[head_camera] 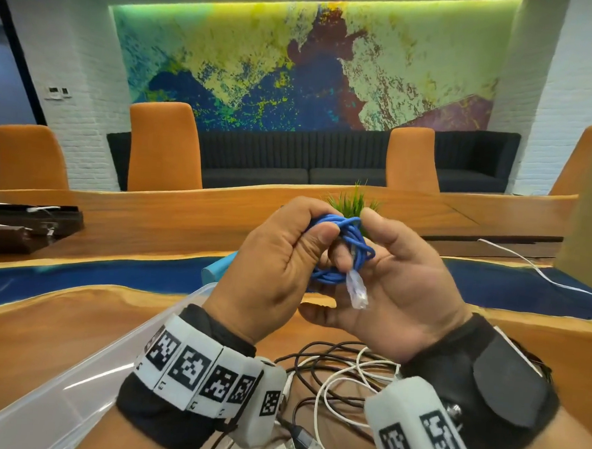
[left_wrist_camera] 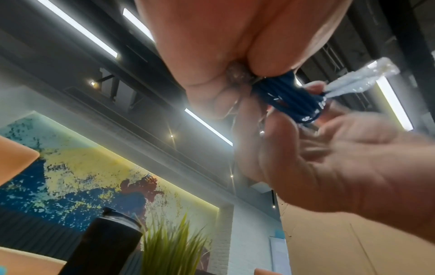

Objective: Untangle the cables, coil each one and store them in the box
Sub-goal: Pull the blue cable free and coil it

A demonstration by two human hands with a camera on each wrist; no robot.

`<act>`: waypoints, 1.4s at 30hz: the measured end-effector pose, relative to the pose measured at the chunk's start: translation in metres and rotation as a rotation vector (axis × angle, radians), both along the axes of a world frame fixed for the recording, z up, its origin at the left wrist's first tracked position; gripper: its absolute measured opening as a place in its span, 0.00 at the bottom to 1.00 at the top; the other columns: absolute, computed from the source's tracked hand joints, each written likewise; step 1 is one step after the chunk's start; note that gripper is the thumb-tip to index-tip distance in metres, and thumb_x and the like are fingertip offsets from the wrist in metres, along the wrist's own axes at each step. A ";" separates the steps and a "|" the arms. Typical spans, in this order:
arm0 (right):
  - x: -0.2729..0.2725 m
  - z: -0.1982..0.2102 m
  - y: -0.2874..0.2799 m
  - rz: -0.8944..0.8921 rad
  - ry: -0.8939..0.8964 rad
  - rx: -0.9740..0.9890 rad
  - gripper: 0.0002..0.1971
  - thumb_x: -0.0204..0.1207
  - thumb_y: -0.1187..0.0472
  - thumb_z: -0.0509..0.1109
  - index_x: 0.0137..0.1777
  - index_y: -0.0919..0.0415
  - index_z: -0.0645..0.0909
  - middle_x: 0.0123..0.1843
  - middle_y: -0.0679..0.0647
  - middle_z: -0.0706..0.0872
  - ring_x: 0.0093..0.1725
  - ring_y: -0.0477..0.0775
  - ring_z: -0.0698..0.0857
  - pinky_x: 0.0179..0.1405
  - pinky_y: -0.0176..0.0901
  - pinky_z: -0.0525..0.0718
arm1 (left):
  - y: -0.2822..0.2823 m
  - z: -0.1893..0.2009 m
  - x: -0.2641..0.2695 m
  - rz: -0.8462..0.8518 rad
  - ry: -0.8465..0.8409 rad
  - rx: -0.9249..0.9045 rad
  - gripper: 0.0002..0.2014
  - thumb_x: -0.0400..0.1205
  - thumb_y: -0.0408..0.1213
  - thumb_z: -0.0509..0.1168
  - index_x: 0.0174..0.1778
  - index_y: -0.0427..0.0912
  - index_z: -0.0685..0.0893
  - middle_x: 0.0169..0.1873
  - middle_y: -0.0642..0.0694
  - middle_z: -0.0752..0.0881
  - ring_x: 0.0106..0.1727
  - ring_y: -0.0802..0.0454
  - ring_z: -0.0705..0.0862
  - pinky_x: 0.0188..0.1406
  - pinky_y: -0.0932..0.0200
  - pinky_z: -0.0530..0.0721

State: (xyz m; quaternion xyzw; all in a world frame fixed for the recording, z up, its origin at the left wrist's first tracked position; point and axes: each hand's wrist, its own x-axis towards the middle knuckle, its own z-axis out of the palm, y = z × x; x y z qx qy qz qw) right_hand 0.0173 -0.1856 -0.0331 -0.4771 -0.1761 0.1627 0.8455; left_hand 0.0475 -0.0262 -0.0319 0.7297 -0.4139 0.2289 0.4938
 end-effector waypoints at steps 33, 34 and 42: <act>-0.003 0.023 -0.041 -0.800 -0.526 -0.893 0.09 0.74 0.65 0.77 0.54 0.57 0.87 0.38 0.58 0.91 0.32 0.53 0.90 0.28 0.43 0.89 | -0.004 0.005 -0.005 0.151 0.231 0.038 0.09 0.83 0.39 0.69 0.58 0.48 0.87 0.45 0.49 0.92 0.47 0.54 0.92 0.48 0.46 0.92; -0.003 0.024 -0.050 -0.806 -0.481 -0.879 0.09 0.74 0.67 0.77 0.54 0.60 0.87 0.39 0.61 0.91 0.32 0.55 0.89 0.27 0.45 0.89 | -0.004 0.006 -0.006 0.157 0.227 0.039 0.07 0.83 0.38 0.69 0.56 0.49 0.87 0.45 0.49 0.92 0.46 0.53 0.92 0.48 0.46 0.92; -0.013 0.031 -0.174 -0.833 -0.193 -1.291 0.12 0.73 0.66 0.78 0.56 0.59 0.86 0.45 0.63 0.91 0.33 0.53 0.86 0.30 0.44 0.89 | -0.005 0.005 -0.011 0.173 0.207 0.257 0.17 0.73 0.67 0.64 0.52 0.67 0.86 0.42 0.62 0.92 0.43 0.60 0.91 0.50 0.44 0.91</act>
